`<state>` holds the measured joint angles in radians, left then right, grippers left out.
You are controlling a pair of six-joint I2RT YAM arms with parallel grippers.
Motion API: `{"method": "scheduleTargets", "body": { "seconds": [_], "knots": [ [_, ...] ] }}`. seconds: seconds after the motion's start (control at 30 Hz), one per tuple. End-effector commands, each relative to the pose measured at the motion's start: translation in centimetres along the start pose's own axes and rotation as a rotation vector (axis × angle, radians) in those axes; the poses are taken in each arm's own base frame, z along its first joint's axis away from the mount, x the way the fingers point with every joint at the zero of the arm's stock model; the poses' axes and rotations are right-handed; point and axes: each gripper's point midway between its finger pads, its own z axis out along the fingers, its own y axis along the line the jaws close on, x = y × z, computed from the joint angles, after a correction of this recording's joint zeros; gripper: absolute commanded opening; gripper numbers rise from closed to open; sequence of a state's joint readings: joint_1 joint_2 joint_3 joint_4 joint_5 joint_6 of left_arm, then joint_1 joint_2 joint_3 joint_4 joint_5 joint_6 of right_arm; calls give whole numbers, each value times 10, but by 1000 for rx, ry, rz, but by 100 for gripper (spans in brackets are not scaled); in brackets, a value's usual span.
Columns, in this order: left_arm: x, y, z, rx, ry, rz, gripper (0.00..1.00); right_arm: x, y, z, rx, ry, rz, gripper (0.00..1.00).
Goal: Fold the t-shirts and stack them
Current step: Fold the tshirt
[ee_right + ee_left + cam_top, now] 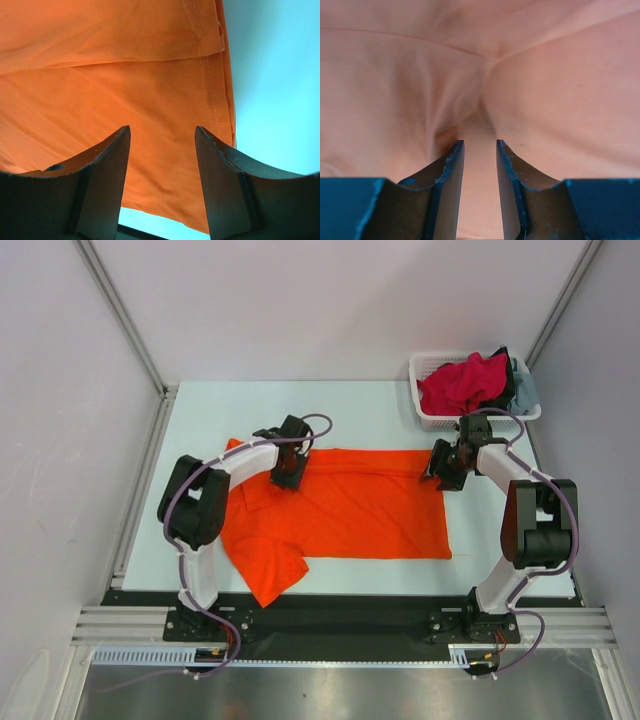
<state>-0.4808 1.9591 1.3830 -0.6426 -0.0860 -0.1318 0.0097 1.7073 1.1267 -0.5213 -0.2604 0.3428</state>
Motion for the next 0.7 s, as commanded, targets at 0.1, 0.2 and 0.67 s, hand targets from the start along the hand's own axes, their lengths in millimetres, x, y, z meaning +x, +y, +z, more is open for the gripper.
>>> {"method": "scheduleTargets", "body": {
  "seconds": [0.1,0.2,0.67],
  "knots": [
    [-21,21,-12,-83,-60,30,37,-8,6,-12,-19,-49,-24,59],
    [-24,23,-12,-94,-65,27,37,-8,5,-11,-19,-43,-19,59],
    [-26,37,1,-141,-35,9,40,-5,2,-10,-8,-28,-24,59]
  ]
}}
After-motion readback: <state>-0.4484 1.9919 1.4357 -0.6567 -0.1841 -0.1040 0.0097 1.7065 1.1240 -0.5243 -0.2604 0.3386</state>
